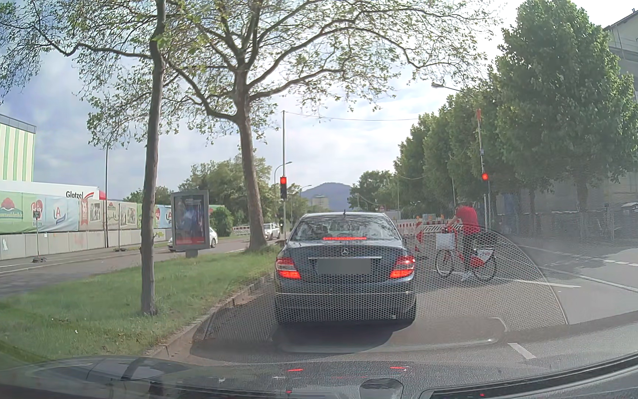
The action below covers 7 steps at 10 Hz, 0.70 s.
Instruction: Follow the waypoints while adhering to traffic rules and regulations
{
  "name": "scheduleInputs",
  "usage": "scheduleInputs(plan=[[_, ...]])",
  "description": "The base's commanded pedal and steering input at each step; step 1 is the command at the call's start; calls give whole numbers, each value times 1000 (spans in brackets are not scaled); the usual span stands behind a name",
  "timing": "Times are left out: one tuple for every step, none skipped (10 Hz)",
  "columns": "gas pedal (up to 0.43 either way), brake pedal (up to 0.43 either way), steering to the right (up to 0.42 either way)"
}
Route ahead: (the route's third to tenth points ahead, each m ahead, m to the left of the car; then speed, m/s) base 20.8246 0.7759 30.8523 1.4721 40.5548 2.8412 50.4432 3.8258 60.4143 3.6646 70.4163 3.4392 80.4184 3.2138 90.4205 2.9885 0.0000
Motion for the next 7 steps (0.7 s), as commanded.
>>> scheduleInputs(plan=[[0, 207, -1], [0, 207, -1], [0, 207, -1], [0, 207, -1], [0, 207, -1], [0, 207, -1], [0, 207, -1]])
